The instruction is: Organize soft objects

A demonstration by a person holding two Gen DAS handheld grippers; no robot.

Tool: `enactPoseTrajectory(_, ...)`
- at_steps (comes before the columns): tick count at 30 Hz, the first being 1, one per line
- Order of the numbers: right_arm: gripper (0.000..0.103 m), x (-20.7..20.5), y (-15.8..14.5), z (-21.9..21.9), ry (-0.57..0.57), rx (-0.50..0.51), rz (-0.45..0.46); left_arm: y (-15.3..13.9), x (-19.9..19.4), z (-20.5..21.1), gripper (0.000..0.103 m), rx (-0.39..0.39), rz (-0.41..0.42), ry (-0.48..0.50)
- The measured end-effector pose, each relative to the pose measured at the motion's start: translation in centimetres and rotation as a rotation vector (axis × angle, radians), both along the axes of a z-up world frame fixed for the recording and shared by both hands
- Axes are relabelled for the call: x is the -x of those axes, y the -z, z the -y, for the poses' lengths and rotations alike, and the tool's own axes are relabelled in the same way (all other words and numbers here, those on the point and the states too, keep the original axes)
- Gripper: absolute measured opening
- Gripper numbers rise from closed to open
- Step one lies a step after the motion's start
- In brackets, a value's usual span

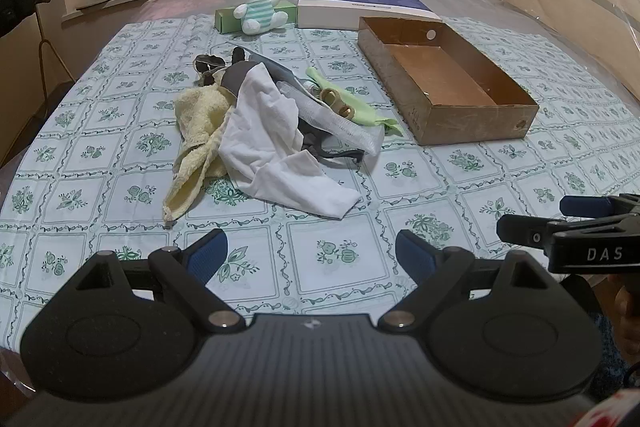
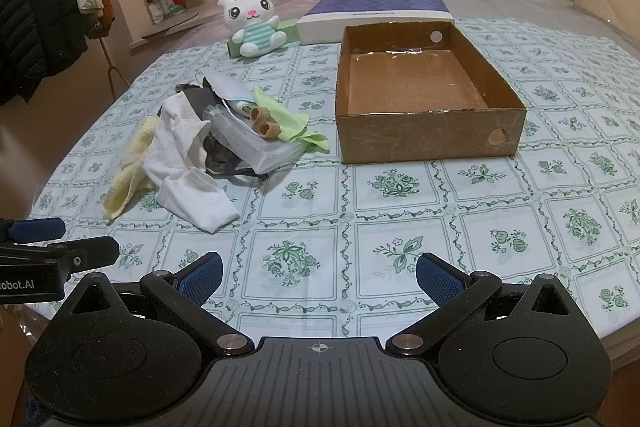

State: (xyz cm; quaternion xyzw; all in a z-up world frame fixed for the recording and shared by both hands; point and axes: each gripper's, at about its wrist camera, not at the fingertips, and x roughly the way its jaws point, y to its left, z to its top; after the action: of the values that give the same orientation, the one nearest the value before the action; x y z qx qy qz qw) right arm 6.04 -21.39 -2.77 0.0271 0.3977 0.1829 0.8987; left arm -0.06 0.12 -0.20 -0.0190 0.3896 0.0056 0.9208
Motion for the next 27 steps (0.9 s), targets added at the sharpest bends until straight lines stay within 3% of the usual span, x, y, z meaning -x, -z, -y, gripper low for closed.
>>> enactPoseTrajectory(27,0.103,-0.02,0.00,-0.11,0.000,-0.001,0.000,0.54,-0.03,-0.89,0.090,0.003,-0.004,-0.012)
